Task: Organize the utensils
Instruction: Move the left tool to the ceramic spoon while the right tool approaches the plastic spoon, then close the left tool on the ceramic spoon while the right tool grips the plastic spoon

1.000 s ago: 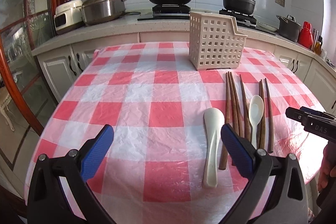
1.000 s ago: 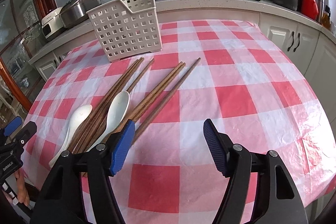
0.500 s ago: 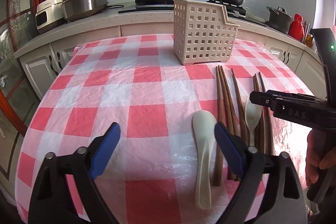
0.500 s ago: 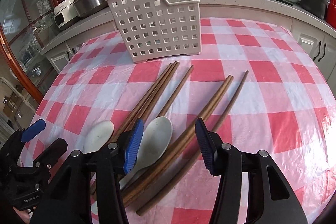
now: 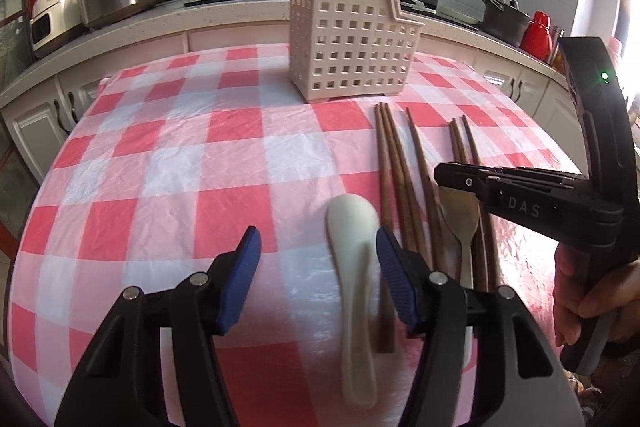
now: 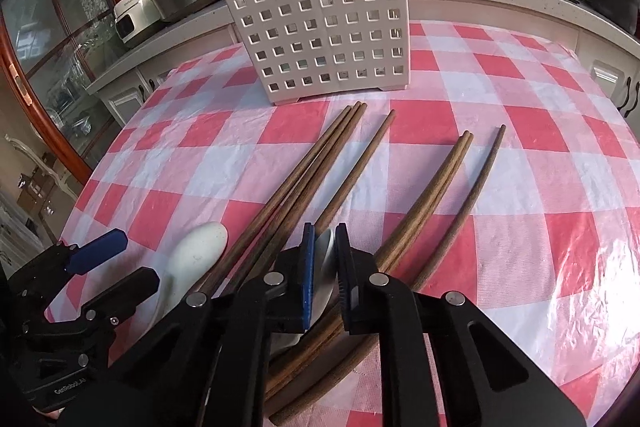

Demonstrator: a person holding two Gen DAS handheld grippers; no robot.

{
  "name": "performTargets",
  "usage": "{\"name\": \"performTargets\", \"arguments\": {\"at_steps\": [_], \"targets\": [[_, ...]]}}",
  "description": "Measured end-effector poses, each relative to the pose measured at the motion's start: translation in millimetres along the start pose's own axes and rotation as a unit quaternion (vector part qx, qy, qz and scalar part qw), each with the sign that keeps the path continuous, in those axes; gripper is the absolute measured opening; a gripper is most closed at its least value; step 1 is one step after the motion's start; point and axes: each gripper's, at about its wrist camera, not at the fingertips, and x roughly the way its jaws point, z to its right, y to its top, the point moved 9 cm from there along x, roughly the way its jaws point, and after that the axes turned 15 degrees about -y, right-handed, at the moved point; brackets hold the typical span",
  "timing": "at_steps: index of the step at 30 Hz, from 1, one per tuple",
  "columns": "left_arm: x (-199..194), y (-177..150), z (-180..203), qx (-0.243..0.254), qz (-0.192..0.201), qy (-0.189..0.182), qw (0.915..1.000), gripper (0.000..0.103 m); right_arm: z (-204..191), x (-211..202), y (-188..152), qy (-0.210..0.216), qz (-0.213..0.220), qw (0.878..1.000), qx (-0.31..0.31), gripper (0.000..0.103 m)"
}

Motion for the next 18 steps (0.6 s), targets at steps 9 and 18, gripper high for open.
{"name": "performTargets", "arguments": {"at_steps": [9,18], "targets": [[28,20,14,0.013,-0.032,-0.015,0.9993,0.042,11,-16,7,0.009,0.03,0.999,0.013,0.013],[49,14,14,0.027,-0.086,-0.004,0.996,0.033,13,-23,5,0.023,0.043,0.999,0.014,0.013]]}}
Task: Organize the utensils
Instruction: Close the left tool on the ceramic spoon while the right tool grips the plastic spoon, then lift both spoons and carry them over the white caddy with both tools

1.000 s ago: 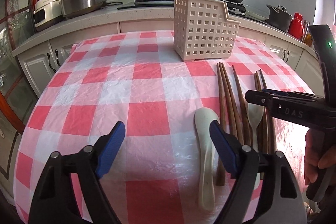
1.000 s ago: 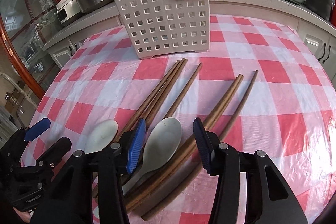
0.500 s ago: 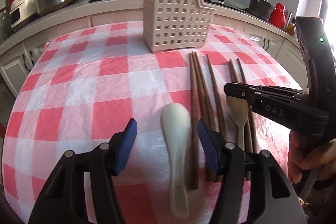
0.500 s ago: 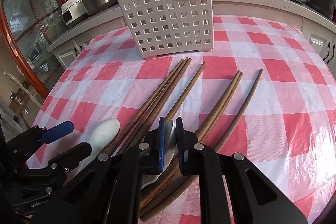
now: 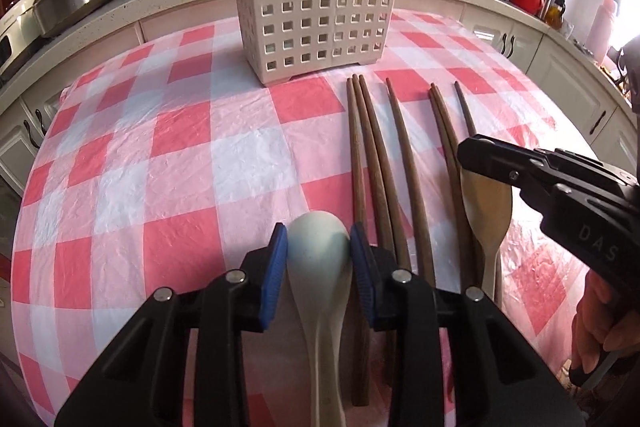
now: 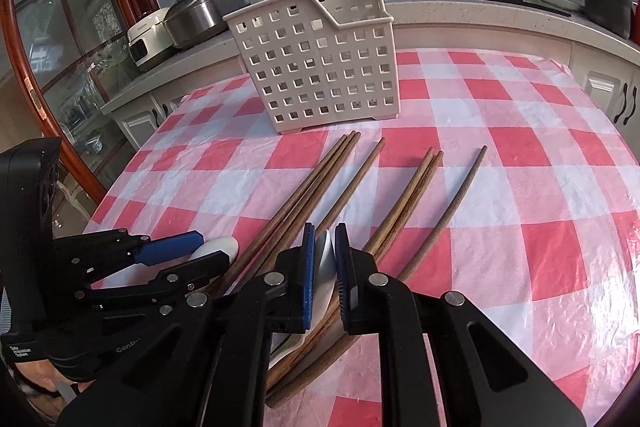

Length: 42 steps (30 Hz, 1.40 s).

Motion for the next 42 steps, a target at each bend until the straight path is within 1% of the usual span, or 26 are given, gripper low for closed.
{"name": "performTargets", "arguments": {"at_steps": [3,5,6,10,11,16,19,23,26,29,31,37,42], "targets": [[4,3,-2,-0.002,-0.007,0.008,0.9999,0.033,-1,0,-2,0.006,-0.001,1.0,0.001,0.013],[10,1,-3,-0.004,-0.024,0.011,0.9997,0.036,-2,-2,-2,0.009,0.0,1.0,0.001,0.013],[11,2,-2,0.007,-0.026,0.019,0.9995,0.036,-1,-3,-1,0.01,0.002,1.0,0.001,0.013],[11,3,-4,0.006,-0.026,0.019,0.9995,0.038,2,-7,0,0.007,0.008,1.0,0.004,0.013],[11,3,-4,0.008,-0.025,0.017,0.9995,0.035,3,-7,0,0.007,0.008,1.0,0.004,0.013],[10,5,-5,0.012,-0.023,0.02,0.9995,0.034,0,-14,0,0.007,0.013,1.0,0.0,0.013],[-2,7,-4,0.009,0.001,0.024,0.9997,0.034,1,-21,4,0.004,0.024,1.0,-0.002,0.013],[-33,17,1,0.003,0.055,0.02,0.9983,0.034,4,-32,12,-0.005,0.043,0.999,-0.003,0.013],[-61,27,6,0.007,0.1,0.022,0.9947,0.034,3,-41,18,-0.011,0.058,0.998,-0.008,0.013],[-82,33,10,0.011,0.133,0.025,0.9907,0.034,1,-51,23,-0.016,0.075,0.997,-0.016,0.013],[-92,36,12,0.013,0.145,0.025,0.989,0.034,0,-58,26,-0.02,0.085,0.996,-0.022,0.013],[-105,37,17,0.024,0.159,0.029,0.9866,0.034,0,-70,33,-0.031,0.107,0.993,-0.033,0.013],[-116,44,23,0.039,0.173,0.029,0.9837,0.034,4,-76,50,-0.061,0.148,0.986,-0.048,0.013]]}}
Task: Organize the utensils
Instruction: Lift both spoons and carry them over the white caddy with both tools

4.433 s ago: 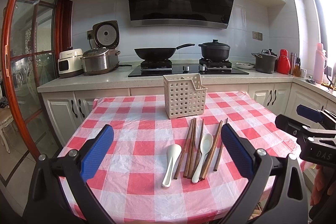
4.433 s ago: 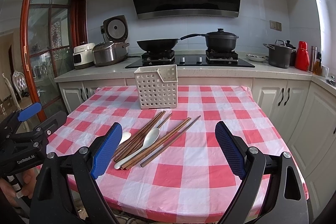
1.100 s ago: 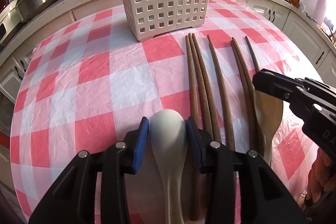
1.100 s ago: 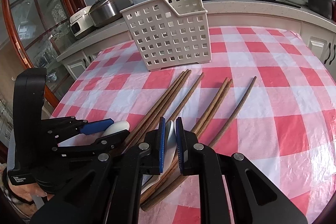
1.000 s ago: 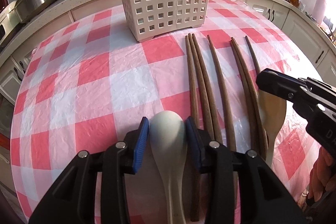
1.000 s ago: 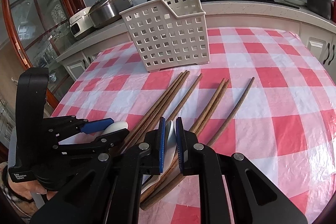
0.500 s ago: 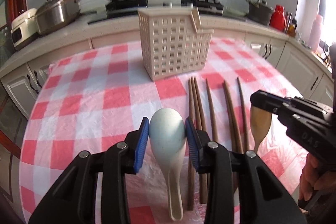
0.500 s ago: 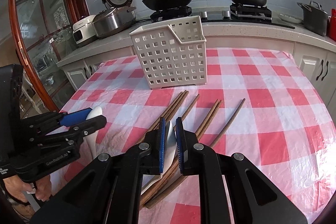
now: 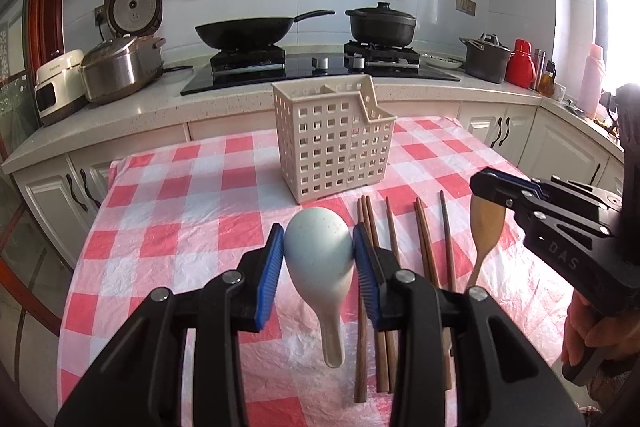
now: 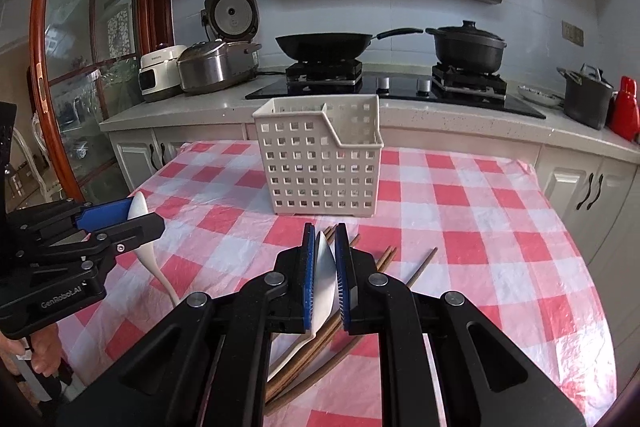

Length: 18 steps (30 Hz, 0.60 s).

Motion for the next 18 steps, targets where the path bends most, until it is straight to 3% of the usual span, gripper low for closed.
{"name": "performTargets", "arguments": {"at_steps": [8,18], "targets": [[-5,30,-1,0.008,0.026,-0.004,0.9996,0.034,1,8,29,-0.016,0.047,0.999,-0.013,0.013],[-2,96,-7,0.019,0.062,-0.005,0.9979,0.034,16,38,84,-0.042,0.075,0.996,0.001,0.013]]}}
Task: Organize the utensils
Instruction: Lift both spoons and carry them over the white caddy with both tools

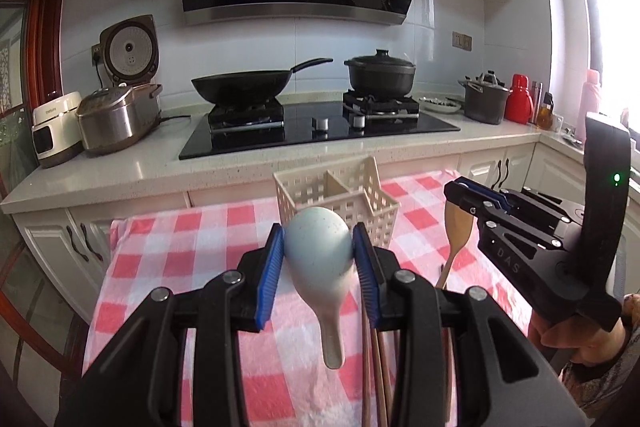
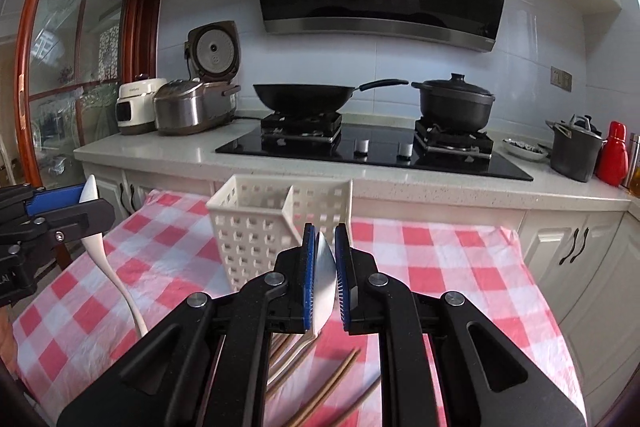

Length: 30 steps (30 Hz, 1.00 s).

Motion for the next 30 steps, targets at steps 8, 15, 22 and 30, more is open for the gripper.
{"name": "performTargets", "arguments": {"at_steps": [8,15,22,30], "targets": [[21,72,-10,-0.004,0.029,-0.009,0.9995,0.034,18,44,53,-0.026,0.022,0.999,0.015,0.013],[40,126,-17,0.011,0.055,0.012,0.9983,0.034,27,78,89,-0.049,0.037,0.998,0.024,0.013],[74,134,-35,-0.002,0.056,0.027,0.9981,0.034,19,98,102,-0.072,0.064,0.995,0.008,0.013],[101,117,-50,-0.012,0.051,0.031,0.9981,0.034,0,119,84,-0.068,0.05,0.996,-0.015,0.013]]}}
